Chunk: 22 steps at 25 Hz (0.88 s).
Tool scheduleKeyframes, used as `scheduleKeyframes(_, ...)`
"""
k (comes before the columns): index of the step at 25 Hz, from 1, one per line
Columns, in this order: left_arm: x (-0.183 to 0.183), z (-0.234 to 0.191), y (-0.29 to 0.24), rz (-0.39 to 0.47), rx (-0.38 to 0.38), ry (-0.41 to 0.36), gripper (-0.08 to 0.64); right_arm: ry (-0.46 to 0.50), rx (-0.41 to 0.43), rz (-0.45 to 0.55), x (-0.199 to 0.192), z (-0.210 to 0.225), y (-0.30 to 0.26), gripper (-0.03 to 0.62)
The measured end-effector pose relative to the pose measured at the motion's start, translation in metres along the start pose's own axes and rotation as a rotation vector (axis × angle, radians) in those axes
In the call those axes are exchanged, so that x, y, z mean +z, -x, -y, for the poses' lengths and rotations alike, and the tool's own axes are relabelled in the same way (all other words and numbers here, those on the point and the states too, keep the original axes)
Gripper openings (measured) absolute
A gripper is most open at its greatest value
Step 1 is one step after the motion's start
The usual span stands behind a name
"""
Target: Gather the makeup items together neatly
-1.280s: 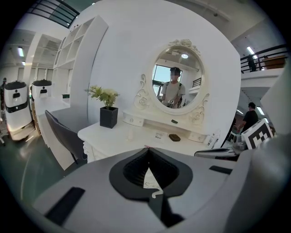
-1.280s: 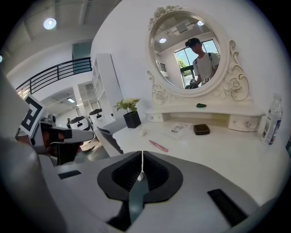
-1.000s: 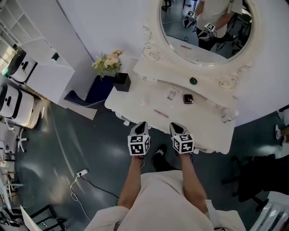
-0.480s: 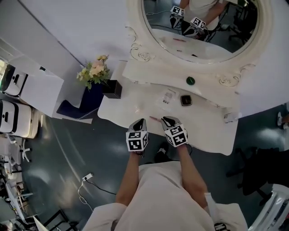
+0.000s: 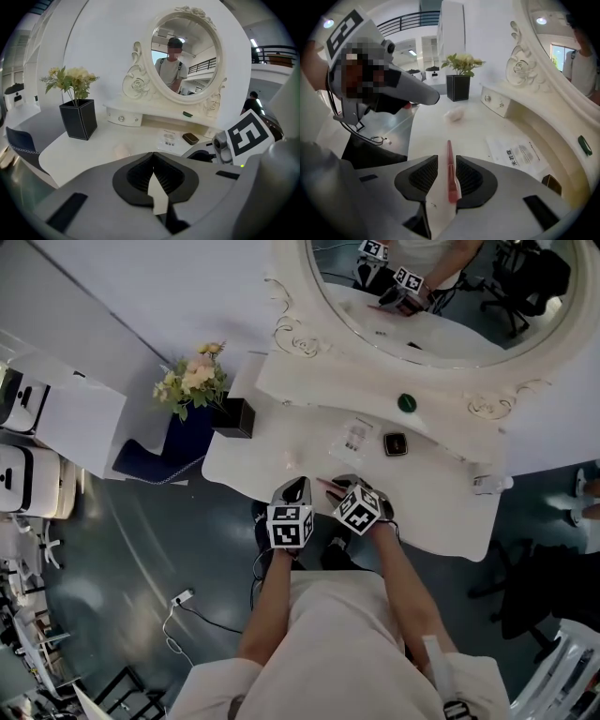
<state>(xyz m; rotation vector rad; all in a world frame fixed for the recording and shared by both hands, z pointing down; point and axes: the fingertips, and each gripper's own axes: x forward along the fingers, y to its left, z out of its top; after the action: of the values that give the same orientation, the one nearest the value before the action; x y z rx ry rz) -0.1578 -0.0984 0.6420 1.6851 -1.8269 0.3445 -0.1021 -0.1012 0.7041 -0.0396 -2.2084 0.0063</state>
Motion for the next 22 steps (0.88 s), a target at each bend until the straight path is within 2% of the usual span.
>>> scheduleKeyframes(3, 0.005, 0.001, -0.001, -0.005, -0.044, -0.056, 0.015, 0.025, -0.022, -0.044, -0.005, 0.001, -0.01, 0.151)
scheduleKeyframes(6, 0.009, -0.001, -0.002, -0.012, -0.088, -0.106, 0.015, 0.045, -0.026, -0.083, -0.006, 0.0, -0.017, 0.109)
scheduleKeyframes(9, 0.007, -0.005, -0.006, -0.029, -0.127, -0.13, 0.015, 0.016, -0.021, -0.102, -0.006, -0.004, -0.019, 0.077)
scheduleKeyframes(18, 0.024, -0.003, -0.024, -0.067, -0.251, -0.181, 0.015, -0.295, -0.158, -0.058, 0.002, 0.015, -0.009, 0.075)
scheduleKeyframes(22, 0.035, 0.002, -0.035, -0.082, -0.309, -0.215, 0.015, -0.497, -0.263, -0.027, 0.002, 0.035, 0.001, 0.075)
